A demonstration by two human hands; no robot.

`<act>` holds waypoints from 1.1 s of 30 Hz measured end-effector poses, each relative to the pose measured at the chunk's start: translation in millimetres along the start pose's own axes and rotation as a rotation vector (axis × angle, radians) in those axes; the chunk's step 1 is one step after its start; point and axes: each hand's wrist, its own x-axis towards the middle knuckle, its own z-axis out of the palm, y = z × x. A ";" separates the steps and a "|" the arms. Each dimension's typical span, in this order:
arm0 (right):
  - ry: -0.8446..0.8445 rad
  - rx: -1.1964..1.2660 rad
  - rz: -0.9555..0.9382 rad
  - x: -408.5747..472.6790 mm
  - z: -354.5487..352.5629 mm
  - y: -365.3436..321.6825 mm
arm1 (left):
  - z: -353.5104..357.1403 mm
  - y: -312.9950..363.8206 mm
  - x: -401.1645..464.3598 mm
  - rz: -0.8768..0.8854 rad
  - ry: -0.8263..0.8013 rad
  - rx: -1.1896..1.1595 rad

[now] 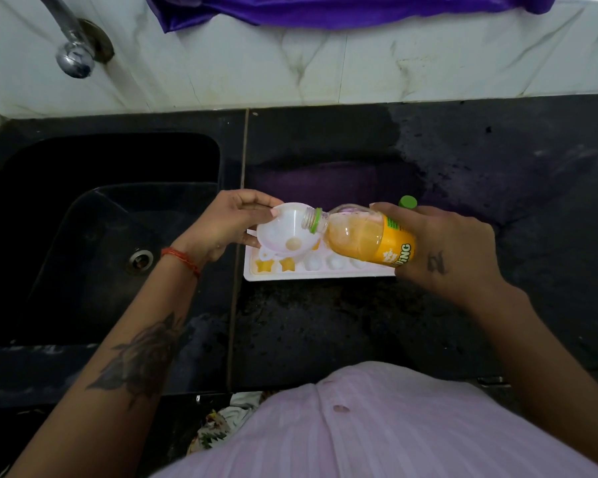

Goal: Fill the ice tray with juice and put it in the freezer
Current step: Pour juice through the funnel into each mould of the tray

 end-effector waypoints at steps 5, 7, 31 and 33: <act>0.016 -0.037 0.042 -5.5 -2.1 9.0 | 11.4 -0.6 5.9 -0.009 -0.037 0.024; 0.014 -0.068 0.045 -7.9 -3.2 12.0 | 16.3 -1.0 7.2 -0.009 -0.054 0.027; -0.035 -0.060 0.063 -10.0 -6.0 17.8 | 25.2 2.4 10.6 -0.015 -0.073 0.034; -0.030 -0.012 0.075 -10.5 -5.7 18.1 | 24.5 3.6 11.4 -0.013 -0.074 0.035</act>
